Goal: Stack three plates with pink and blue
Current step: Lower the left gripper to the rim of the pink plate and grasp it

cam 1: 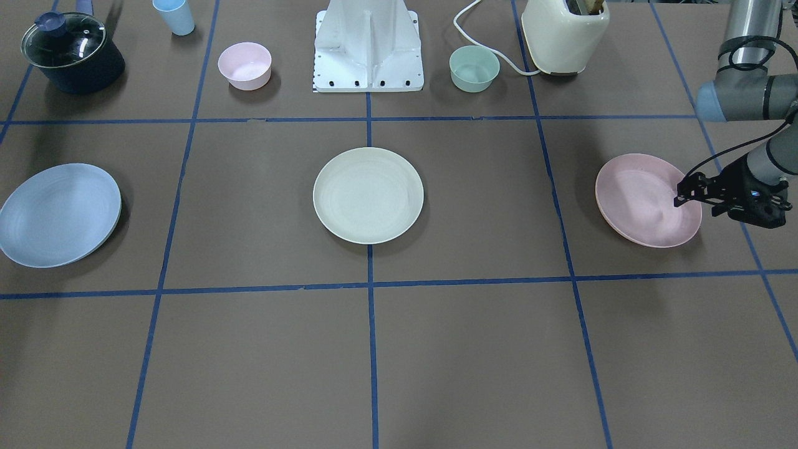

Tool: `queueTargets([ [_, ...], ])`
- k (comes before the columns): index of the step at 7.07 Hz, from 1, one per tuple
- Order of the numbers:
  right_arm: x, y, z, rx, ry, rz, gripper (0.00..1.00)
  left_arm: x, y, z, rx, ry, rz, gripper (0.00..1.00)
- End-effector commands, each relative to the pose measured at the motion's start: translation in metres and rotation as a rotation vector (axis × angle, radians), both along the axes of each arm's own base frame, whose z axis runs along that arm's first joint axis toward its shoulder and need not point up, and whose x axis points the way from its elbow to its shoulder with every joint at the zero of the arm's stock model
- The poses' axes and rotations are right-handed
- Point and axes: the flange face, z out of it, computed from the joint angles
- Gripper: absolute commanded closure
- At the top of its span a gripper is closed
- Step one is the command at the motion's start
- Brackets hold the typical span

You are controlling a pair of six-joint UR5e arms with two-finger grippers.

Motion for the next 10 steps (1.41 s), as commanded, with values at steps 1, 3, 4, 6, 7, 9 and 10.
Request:
queueTargets([
  [1, 0.000, 0.000, -0.002, 0.003, -0.001, 0.000, 0.00, 0.001, 0.000, 0.007, -0.014, -0.001, 0.004, 0.34],
  [3, 0.000, 0.000, -0.004, 0.009, 0.000, 0.001, 0.00, 0.001, 0.000, 0.007, -0.020, -0.001, 0.001, 0.73],
  [4, 0.000, 0.000, -0.005, 0.009, -0.001, 0.001, 0.00, 0.001, 0.002, 0.008, -0.042, 0.003, 0.001, 1.00],
  [6, 0.000, 0.000, -0.004, 0.009, 0.000, 0.001, 0.00, 0.000, 0.007, 0.006, -0.108, 0.088, 0.021, 1.00],
  [7, 0.001, 0.000, -0.004, 0.010, 0.003, 0.002, 0.00, -0.023, -0.002, -0.004, -0.109, 0.130, -0.014, 1.00],
  [9, 0.000, 0.000, -0.004, 0.010, 0.002, 0.000, 0.00, -0.044, -0.016, -0.047, -0.049, 0.187, -0.046, 1.00],
  [10, 0.000, 0.000, -0.004, 0.010, 0.002, 0.000, 0.00, -0.041, -0.022, -0.063, -0.040, 0.209, -0.038, 1.00],
])
